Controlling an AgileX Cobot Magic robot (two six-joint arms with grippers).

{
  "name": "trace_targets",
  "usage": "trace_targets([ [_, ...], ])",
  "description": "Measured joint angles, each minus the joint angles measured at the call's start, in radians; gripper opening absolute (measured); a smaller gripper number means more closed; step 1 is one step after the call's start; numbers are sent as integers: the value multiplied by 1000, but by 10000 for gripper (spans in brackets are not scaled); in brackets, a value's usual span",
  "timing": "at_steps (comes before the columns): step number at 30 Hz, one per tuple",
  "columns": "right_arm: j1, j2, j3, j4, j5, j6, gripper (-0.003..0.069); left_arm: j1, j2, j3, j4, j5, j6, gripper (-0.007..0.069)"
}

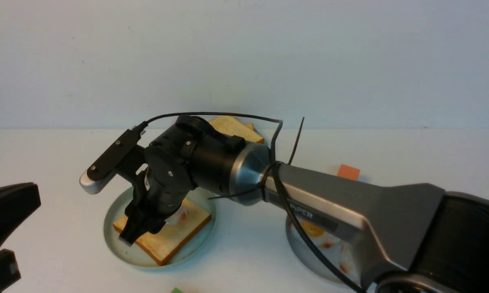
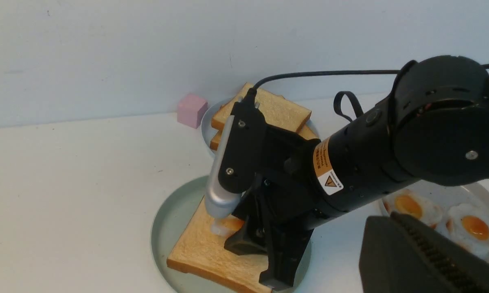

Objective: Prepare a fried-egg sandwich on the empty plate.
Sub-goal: Use the right arm to place the fried egg on the slice of bread in the middle, then use the left arm to grab a slice of bread

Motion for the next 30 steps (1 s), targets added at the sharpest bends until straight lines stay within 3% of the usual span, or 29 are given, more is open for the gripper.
trace_targets([
  [2,0,1,-7,-7,-26,0,148,0,0,0,0,0,0,-13],
  [7,0,1,-10,2,-31,0,194,0,0,0,2,0,0,-13],
  [13,1,9,-9,36,31,1,431,0,0,0,2,0,0,-11],
  [19,1,9,-10,56,69,1,556,0,0,0,2,0,-1,-11],
  [26,1,-5,-87,87,193,1,580,0,0,0,2,0,-1,-9],
  [29,1,-40,-118,64,297,5,555,0,1,0,-7,0,-7,-6],
  [30,1,-89,-131,23,371,14,517,0,1,0,-34,4,-12,-5],
])
